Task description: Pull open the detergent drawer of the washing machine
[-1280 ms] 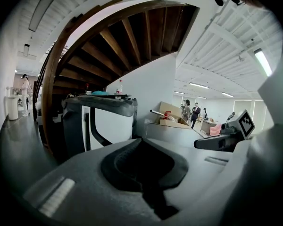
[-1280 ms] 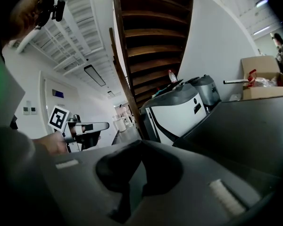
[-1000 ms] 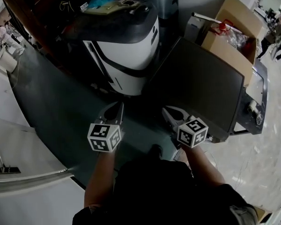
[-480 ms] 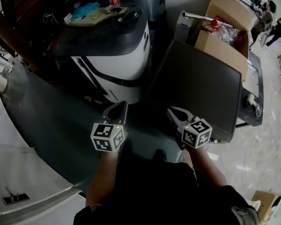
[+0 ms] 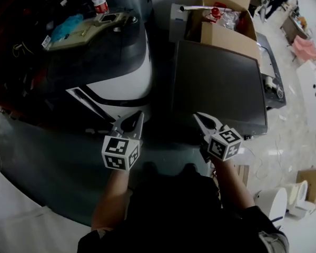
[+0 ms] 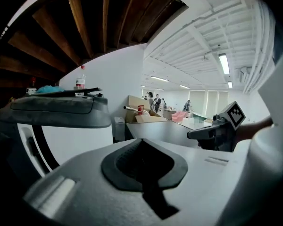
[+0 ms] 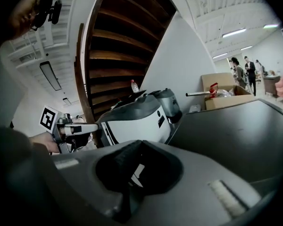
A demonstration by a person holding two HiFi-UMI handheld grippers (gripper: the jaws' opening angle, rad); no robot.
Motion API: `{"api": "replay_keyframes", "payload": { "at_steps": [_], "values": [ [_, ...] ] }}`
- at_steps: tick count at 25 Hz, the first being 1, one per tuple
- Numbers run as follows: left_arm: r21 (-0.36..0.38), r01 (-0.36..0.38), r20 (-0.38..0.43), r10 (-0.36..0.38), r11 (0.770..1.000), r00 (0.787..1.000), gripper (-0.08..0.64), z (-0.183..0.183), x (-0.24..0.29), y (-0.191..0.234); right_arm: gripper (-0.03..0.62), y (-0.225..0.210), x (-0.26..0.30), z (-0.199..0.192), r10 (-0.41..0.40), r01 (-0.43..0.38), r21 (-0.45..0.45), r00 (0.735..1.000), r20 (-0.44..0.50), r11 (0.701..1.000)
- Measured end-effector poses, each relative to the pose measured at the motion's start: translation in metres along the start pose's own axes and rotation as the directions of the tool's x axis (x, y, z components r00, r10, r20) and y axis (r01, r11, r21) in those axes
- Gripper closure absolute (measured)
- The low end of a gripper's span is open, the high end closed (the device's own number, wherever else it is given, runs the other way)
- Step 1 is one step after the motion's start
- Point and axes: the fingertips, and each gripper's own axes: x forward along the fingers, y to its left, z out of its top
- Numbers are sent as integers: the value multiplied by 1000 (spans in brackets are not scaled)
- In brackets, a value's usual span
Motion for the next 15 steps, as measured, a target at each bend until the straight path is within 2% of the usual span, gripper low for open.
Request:
{"api": "replay_keyframes", "payload": {
  "at_steps": [3, 7, 10, 15],
  "values": [
    [-19, 48, -14, -48, 999, 999, 549, -9, 8, 4, 591, 4, -9, -7, -46, 46, 2, 999, 5, 999],
    [-31, 90, -24, -90, 995, 996, 549, -11, 20, -14, 591, -4, -38, -24, -93, 93, 23, 996, -7, 995],
    [-59, 116, -45, -119, 991, 992, 549, -17, 26, -37, 591, -18, -64, -37, -130, 129, 55, 992, 1, 990],
    [-59, 147, -108, -152, 987, 982, 549, -37, 41, -84, 591, -39, -99, -64, -152, 152, 83, 988, -13, 985]
  ]
}}
